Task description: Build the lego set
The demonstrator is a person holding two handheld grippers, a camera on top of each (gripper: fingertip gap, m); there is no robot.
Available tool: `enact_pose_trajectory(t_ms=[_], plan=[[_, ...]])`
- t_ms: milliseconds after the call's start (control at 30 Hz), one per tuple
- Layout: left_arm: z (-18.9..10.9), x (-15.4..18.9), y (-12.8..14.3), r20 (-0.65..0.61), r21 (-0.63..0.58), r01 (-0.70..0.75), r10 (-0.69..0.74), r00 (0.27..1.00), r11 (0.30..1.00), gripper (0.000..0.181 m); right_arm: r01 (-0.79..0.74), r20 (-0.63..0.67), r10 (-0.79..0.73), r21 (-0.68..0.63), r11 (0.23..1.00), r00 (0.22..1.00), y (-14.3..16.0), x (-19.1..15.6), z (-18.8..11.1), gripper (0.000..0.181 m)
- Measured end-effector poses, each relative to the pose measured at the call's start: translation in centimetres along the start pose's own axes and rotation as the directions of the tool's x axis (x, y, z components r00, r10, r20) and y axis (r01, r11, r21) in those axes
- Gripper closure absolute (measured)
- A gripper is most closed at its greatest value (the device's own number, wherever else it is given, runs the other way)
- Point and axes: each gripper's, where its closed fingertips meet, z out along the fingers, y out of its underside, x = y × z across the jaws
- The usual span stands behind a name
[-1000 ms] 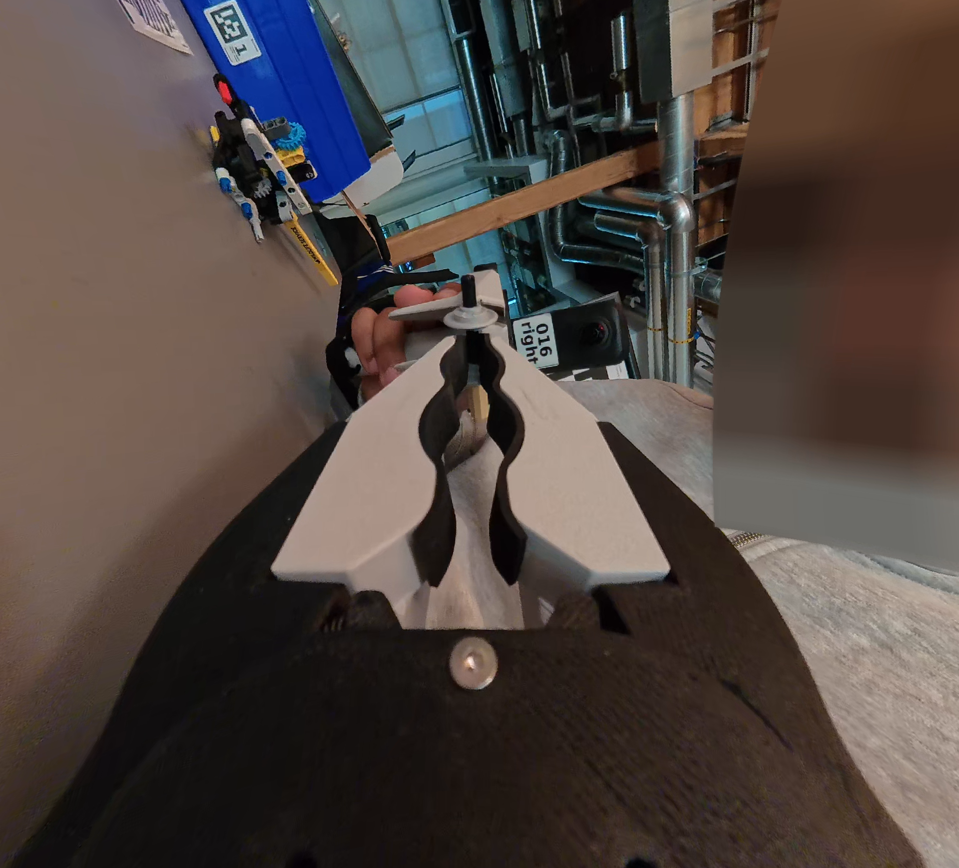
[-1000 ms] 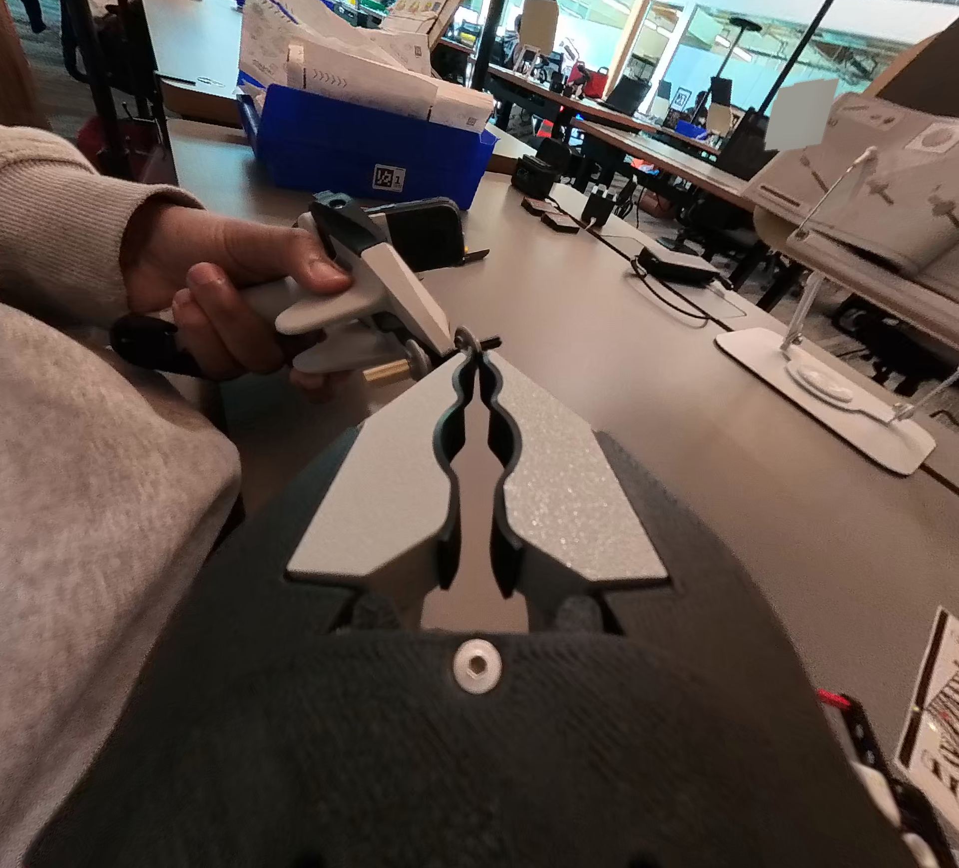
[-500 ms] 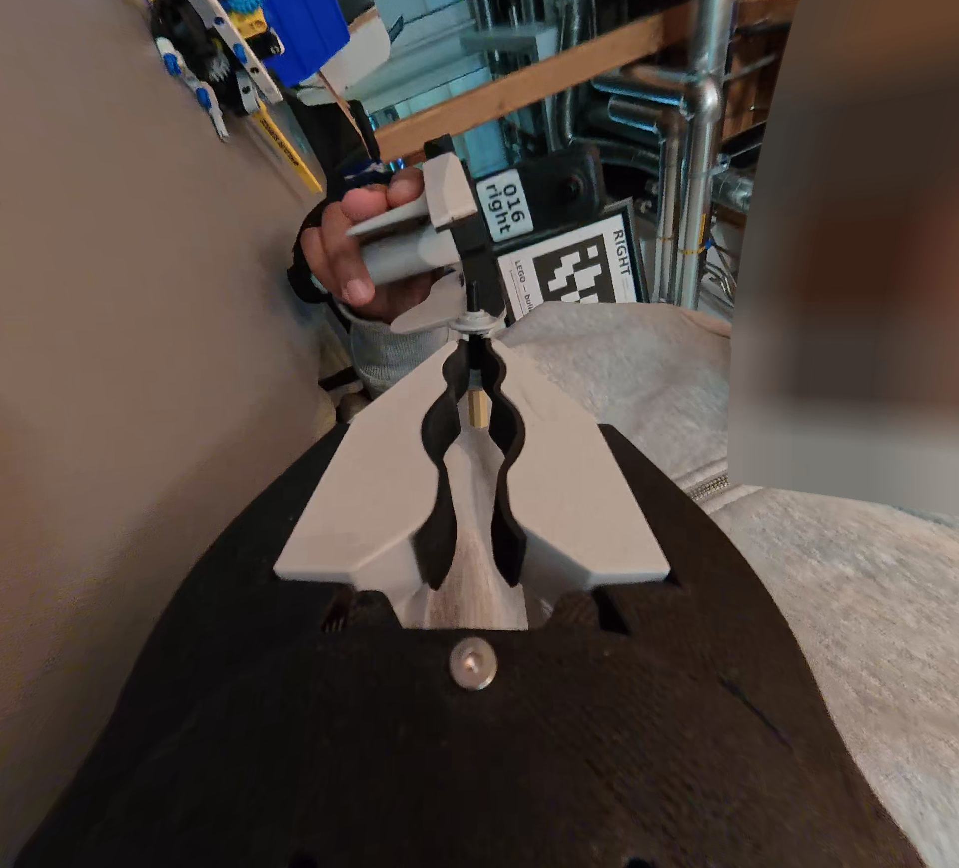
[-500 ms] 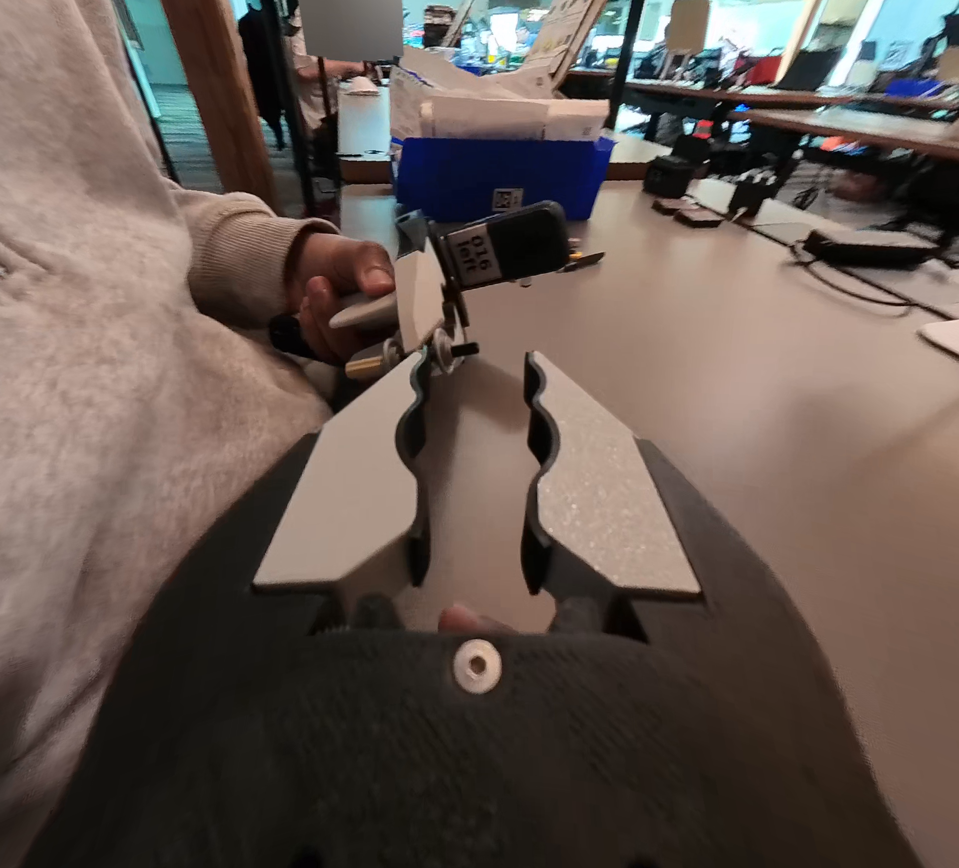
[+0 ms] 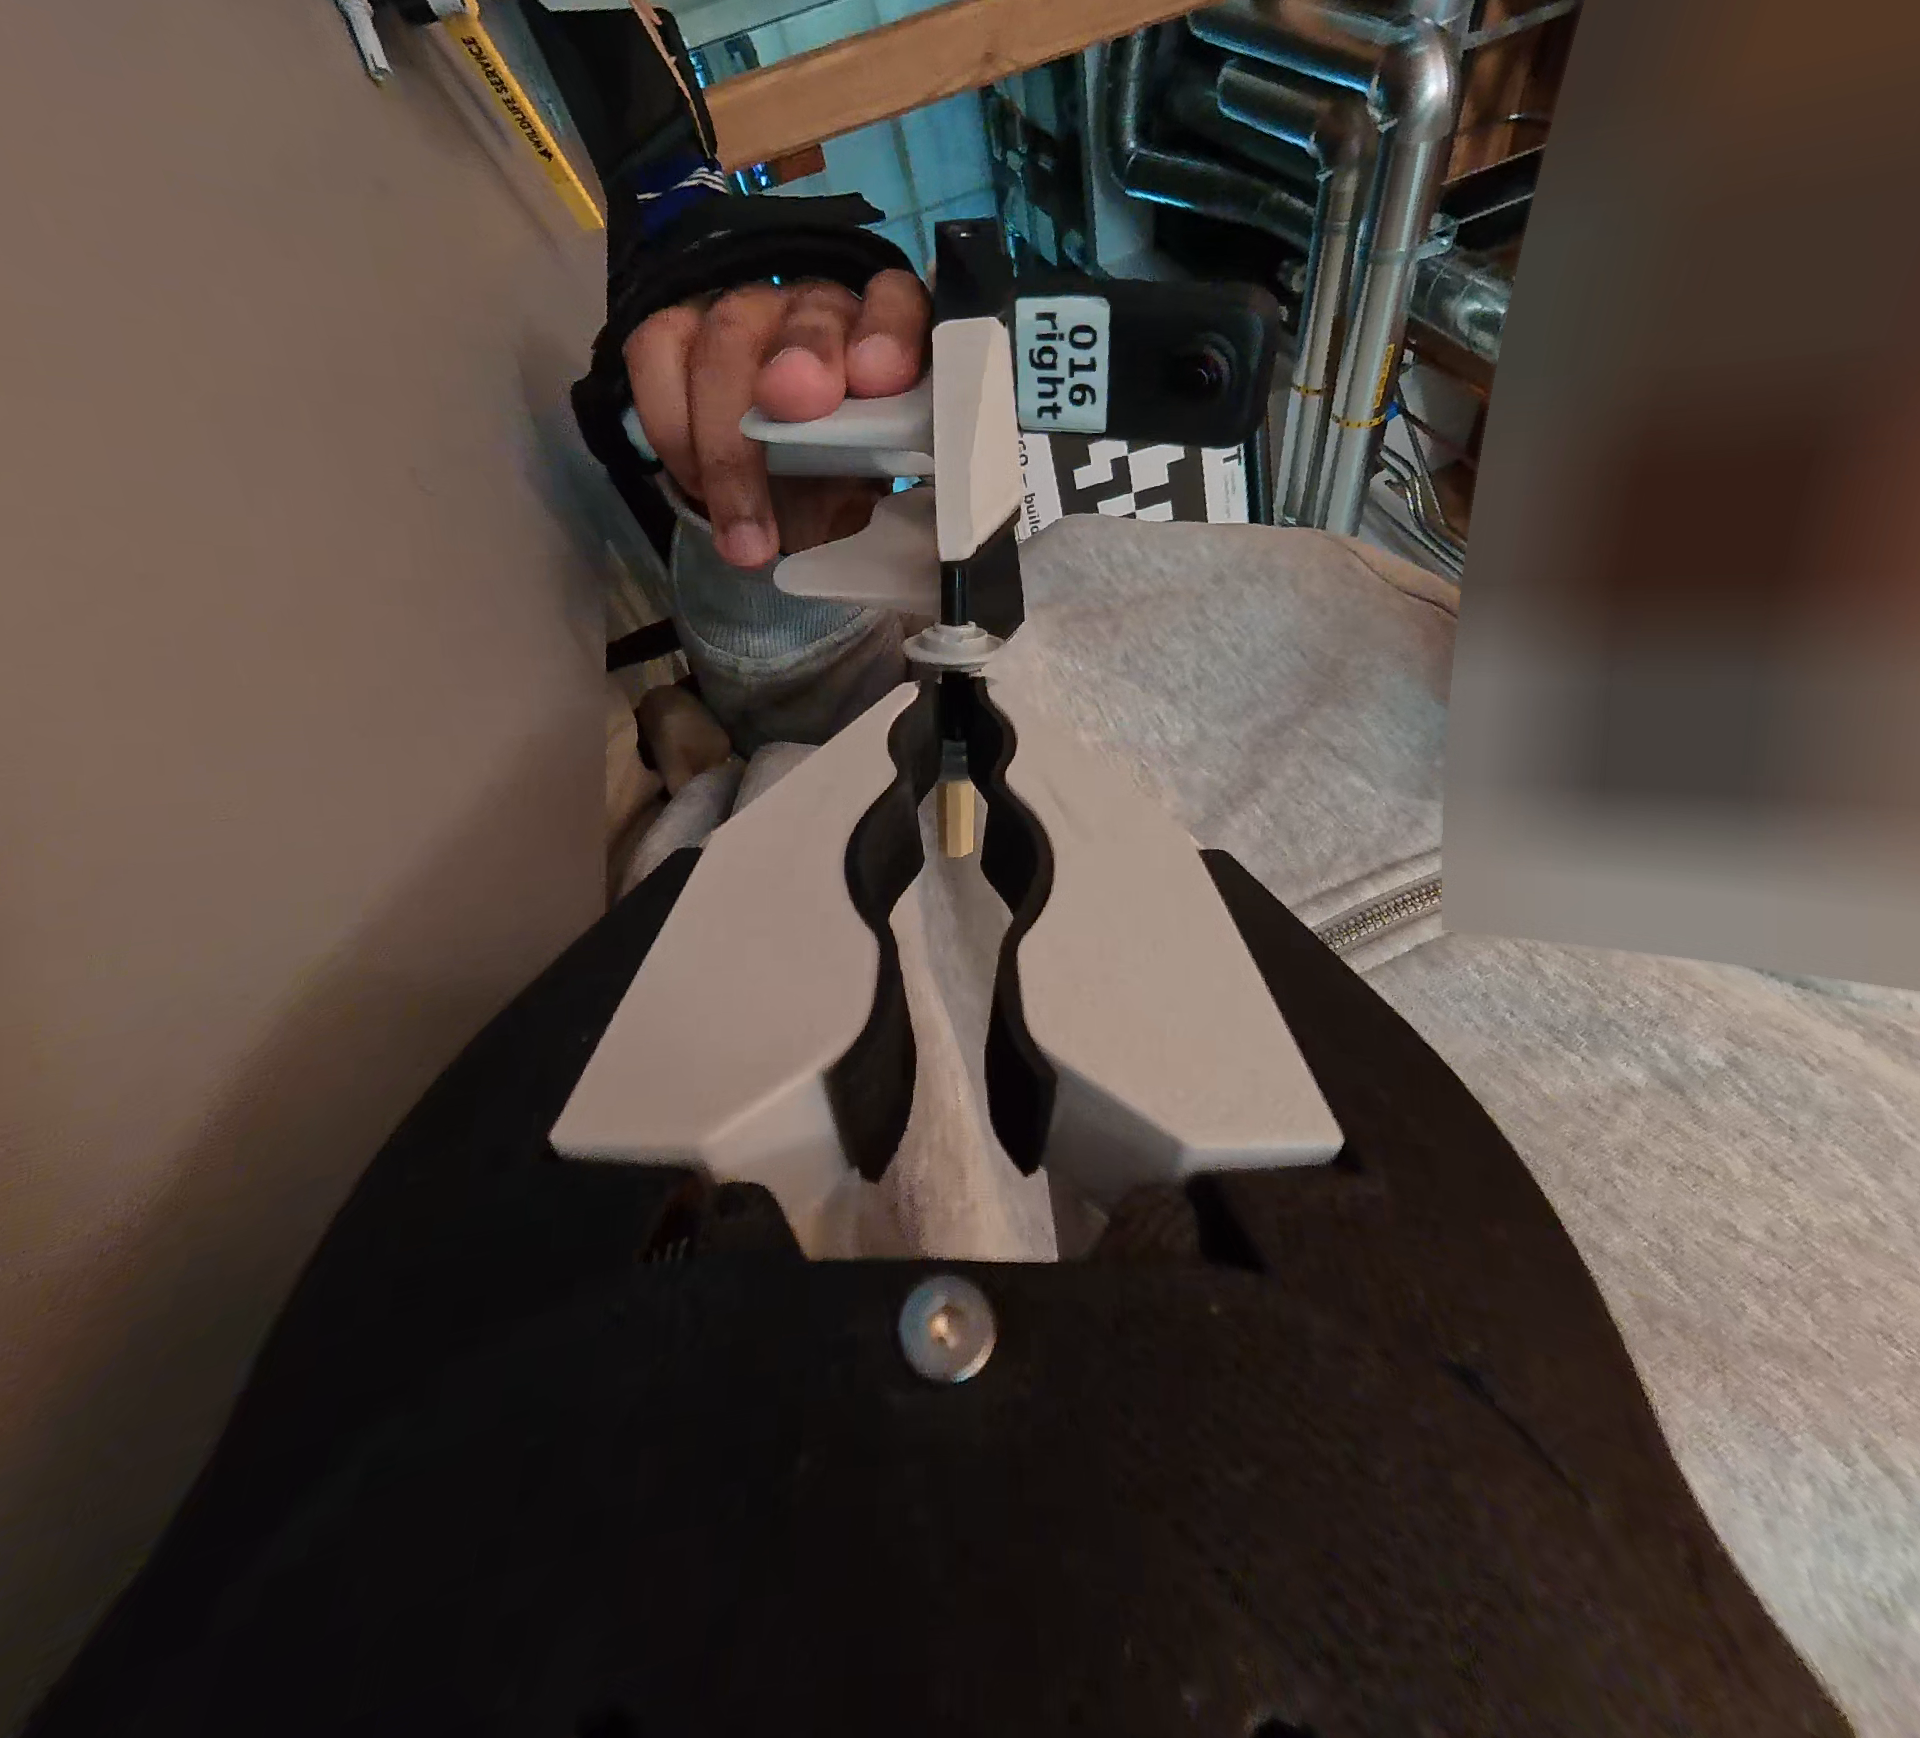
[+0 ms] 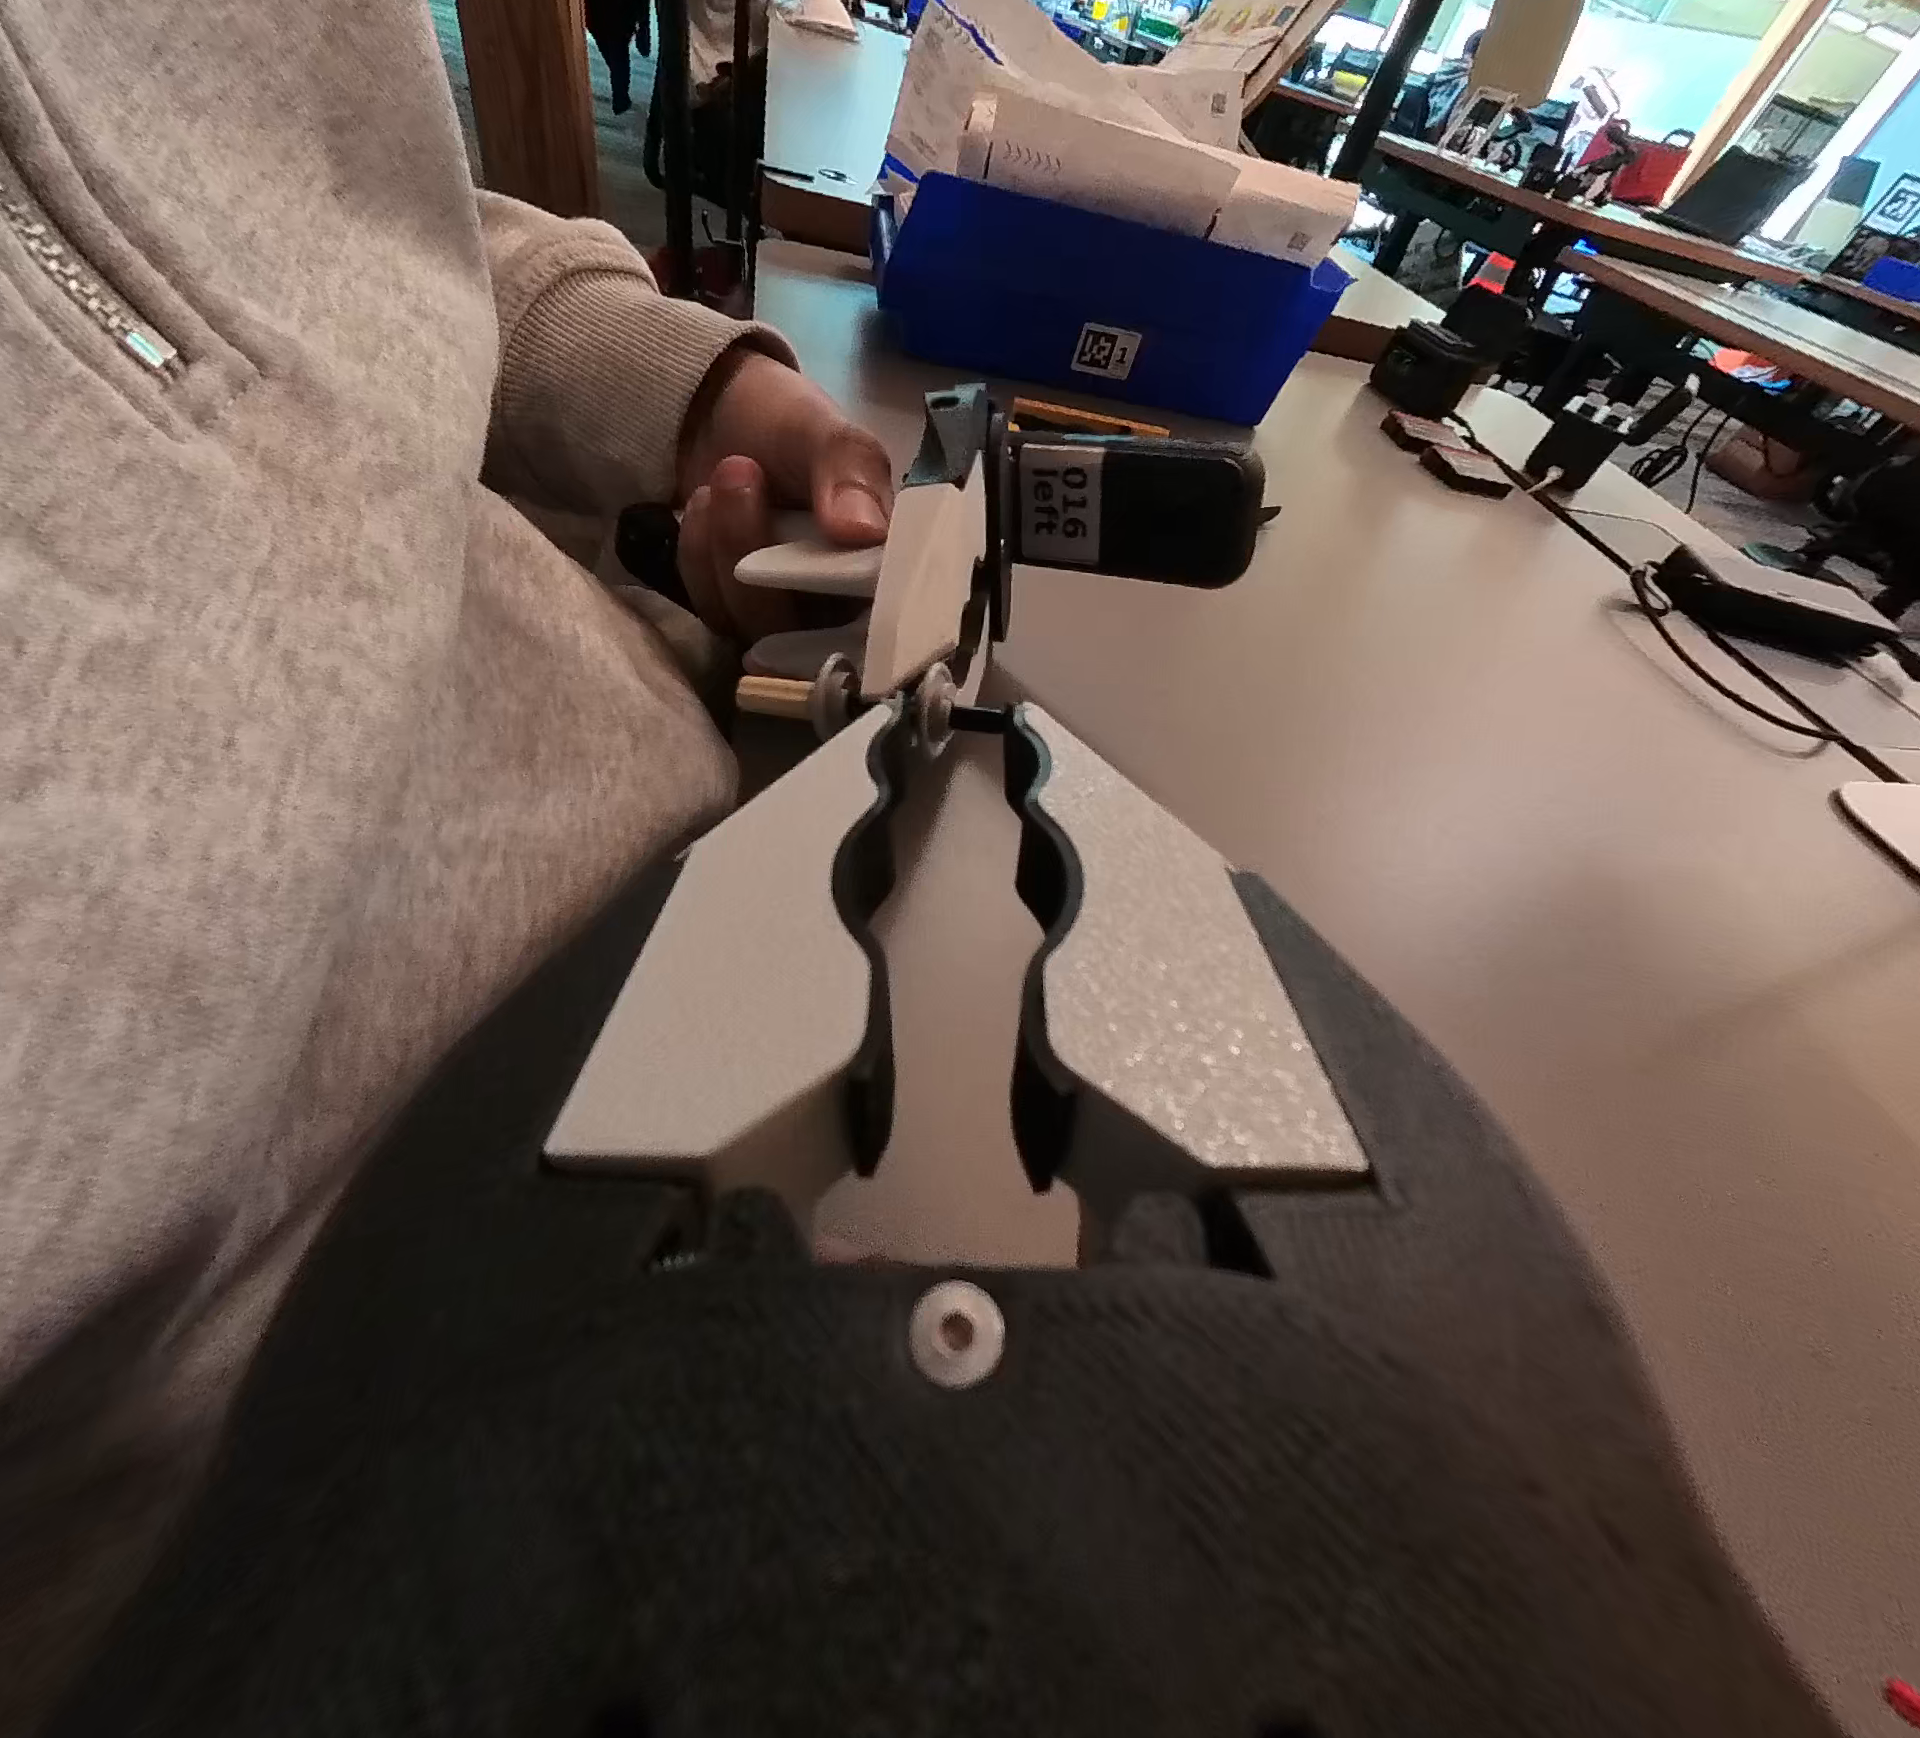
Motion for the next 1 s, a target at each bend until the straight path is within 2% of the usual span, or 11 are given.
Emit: enact_pose_trajectory(t_ms=[467,867,933,1000], plan=[[-0.6,-0.4,-0.9,0.029,0.048,-0.003,0.002,1.000,0.999,0.177,-0.087,-0.094,0.079,-0.088,0.992,0.992,0.5,0.9,0.2,0.167],[-0.9,-0.8,-1.7,0.084,0.095,-0.047,0.039,0.996,0.994,0.176,-0.134,-0.138,0.121,-0.092,0.987,0.983,1.1,1.8,0.3,0.168],[-0.9,-1.1,-1.8,0.109,0.107,-0.058,0.046,0.993,0.993,0.177,-0.107,-0.144,0.092,-0.099,0.989,0.985,1.2,1.8,0.6,0.177],[-1.1,-1.2,-1.9,0.114,0.108,-0.057,0.045,0.993,0.993,0.177,-0.063,-0.167,0.043,-0.117,0.991,0.985,1.3,1.8,0.8,0.178]])
